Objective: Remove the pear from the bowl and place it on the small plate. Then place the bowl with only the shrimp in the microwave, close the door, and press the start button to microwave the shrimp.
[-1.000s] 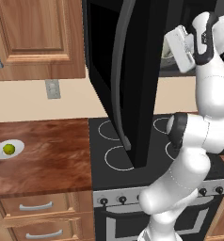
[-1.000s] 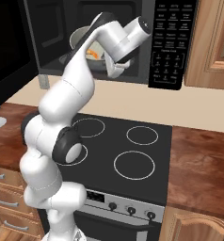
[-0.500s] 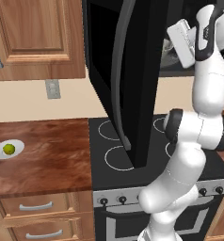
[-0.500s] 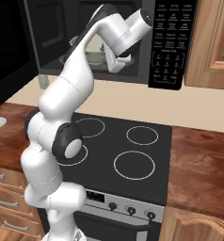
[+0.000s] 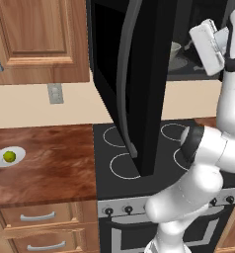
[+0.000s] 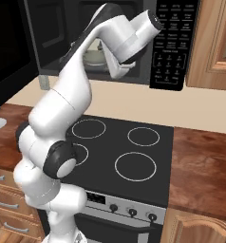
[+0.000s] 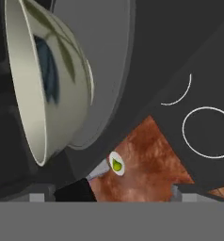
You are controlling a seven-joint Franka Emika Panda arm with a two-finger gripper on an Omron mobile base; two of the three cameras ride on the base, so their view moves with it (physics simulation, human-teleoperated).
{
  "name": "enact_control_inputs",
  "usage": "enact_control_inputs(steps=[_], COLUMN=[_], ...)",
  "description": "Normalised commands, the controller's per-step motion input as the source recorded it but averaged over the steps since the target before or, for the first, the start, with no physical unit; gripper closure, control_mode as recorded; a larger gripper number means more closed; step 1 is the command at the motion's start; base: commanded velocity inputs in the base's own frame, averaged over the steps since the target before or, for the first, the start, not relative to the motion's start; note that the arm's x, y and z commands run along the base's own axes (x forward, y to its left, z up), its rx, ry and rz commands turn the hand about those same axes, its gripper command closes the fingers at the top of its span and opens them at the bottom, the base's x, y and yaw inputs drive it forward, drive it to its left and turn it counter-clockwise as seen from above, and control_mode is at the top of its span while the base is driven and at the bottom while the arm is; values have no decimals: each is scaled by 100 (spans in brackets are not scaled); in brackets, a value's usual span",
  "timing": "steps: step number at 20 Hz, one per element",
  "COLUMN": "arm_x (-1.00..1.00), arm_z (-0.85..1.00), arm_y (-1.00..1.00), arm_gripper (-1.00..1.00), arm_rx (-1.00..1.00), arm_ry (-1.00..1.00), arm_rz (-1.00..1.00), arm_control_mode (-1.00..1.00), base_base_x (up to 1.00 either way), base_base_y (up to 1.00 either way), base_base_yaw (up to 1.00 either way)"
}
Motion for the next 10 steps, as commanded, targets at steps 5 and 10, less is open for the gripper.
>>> enact_control_inputs(steps=[5, 10], arm_x=[-100, -87], arm_z=[-56, -72], arm_y=[2, 25], arm_gripper=[-100, -100], arm_rx=[-10, -20], arm_ry=[-29, -10], arm_rz=[0, 1], arm_control_mode=[-100, -100], base_base_x=[0, 0], base_base_y=[0, 0], base_base_yaw=[0, 0])
